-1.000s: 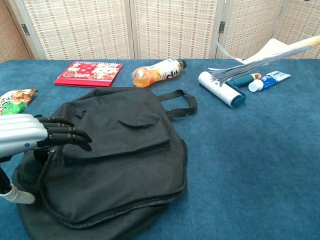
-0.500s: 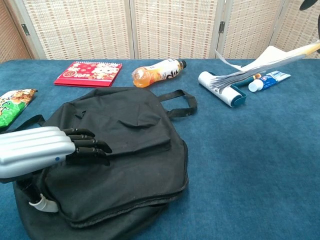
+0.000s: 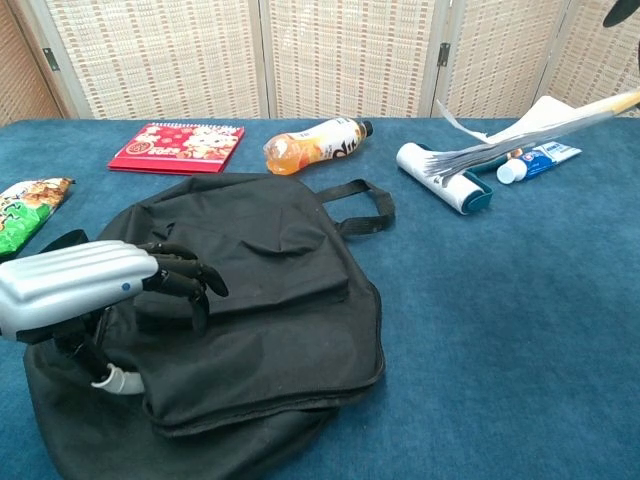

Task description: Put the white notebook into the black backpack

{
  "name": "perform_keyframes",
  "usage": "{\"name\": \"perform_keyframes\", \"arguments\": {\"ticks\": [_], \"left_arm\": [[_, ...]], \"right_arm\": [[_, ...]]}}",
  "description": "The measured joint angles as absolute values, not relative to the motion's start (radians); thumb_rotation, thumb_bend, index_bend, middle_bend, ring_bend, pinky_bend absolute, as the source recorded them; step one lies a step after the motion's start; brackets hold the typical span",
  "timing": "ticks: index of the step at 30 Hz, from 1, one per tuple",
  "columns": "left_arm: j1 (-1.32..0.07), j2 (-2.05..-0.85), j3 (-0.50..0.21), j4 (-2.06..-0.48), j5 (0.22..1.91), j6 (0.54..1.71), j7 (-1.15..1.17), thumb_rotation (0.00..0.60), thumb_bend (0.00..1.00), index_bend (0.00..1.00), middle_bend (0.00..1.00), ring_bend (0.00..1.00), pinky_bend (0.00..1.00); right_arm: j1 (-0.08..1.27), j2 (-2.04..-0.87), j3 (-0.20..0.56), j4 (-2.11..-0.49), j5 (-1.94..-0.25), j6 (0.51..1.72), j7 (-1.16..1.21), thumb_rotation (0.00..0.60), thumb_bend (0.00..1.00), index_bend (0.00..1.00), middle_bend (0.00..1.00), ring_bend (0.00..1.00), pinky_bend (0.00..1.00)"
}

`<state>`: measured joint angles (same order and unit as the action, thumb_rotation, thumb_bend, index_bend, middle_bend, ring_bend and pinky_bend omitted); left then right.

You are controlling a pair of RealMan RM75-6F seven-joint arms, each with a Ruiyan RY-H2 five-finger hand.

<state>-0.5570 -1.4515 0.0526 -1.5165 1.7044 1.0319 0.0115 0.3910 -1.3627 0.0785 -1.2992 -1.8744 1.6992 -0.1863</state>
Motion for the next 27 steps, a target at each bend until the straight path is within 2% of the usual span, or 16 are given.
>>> {"name": "perform_keyframes", "arguments": {"ticks": [5, 13, 21, 27], "left_arm": [[-0.549, -1.492, 0.052, -1.453, 1.708, 1.095, -0.083, 0.6, 0.39, 0.52, 0.29, 0.28, 0.15], [-0.541, -1.541, 0.045, -1.403, 1.675, 1.123, -0.189, 0.6, 0.61, 0.63, 0.36, 0.32, 0.18], [-0.539, -1.544, 0.016, -1.402, 1.615, 1.126, -0.266, 0.6, 0.65, 0.65, 0.36, 0.32, 0.19], [-0.553, -1.514, -0.059, -1.442, 1.509, 1.101, -0.341, 0.6, 0.65, 0.64, 0.36, 0.32, 0.19]], "right_arm": [[0.391, -1.367, 0.08, -1.298, -1.876, 1.7, -0.18, 0.6, 0.61, 0.63, 0.34, 0.19, 0.22], [0.391, -1.371, 0.081, -1.298, -1.887, 1.712, -0.17, 0.6, 0.61, 0.63, 0.34, 0.19, 0.22], [0.387, -1.367, 0.082, -1.303, -1.908, 1.744, -0.149, 0.6, 0.62, 0.63, 0.34, 0.19, 0.22], [0.387, -1.354, 0.072, -1.333, -1.965, 1.791, -0.116, 0.6, 0.62, 0.63, 0.34, 0.2, 0.22]]}}
